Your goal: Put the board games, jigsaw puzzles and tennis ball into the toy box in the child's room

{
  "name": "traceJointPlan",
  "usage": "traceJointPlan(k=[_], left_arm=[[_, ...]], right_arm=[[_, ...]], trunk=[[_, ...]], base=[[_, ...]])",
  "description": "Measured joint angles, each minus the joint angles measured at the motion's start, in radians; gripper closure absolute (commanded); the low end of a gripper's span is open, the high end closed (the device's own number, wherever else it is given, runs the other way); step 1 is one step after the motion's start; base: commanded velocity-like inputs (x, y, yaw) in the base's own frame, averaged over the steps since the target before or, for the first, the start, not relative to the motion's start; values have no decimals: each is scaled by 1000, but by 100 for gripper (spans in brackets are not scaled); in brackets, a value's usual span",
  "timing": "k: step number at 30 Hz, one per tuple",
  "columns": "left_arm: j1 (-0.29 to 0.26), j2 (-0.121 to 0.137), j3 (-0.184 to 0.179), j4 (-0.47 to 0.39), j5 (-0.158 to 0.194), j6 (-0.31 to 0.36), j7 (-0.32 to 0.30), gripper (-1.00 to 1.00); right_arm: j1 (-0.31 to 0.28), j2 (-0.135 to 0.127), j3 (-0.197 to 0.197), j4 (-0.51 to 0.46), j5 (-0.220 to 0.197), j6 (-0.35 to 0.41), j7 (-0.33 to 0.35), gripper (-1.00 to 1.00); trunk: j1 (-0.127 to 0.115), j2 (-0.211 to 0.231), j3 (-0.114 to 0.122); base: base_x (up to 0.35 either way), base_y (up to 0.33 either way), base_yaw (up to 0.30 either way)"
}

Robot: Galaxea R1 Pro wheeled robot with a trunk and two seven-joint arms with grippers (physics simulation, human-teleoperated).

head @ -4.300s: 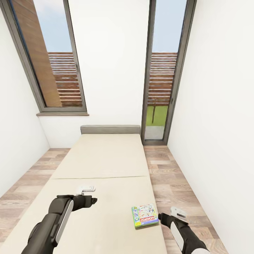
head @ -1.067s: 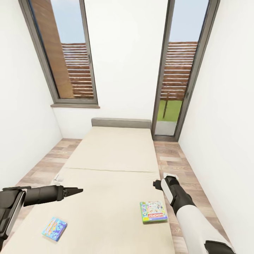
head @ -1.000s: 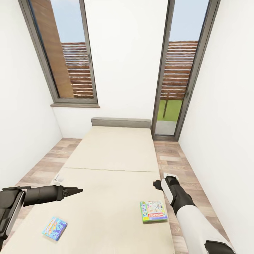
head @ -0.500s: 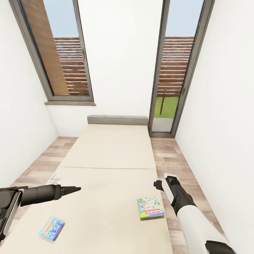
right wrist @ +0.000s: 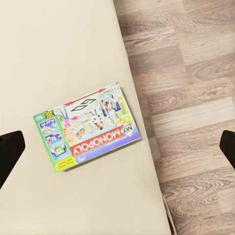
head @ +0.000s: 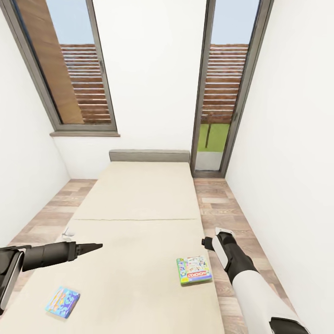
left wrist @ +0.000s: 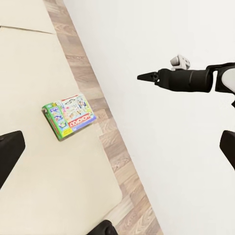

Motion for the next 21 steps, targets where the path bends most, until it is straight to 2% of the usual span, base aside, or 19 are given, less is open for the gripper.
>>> traceJointPlan(k=[10,21], left_arm=[[0,0,1,0,-1,0,1,-100],[0,-1,1,0,0,0,2,-100]], right_arm=[[0,4,3,0,0,0,0,-100],[-1,2,1,1,0,2,0,-100]], trunk=[[0,0,-3],[0,0,-19]], base=[[0,0,-6],[0,0,0]])
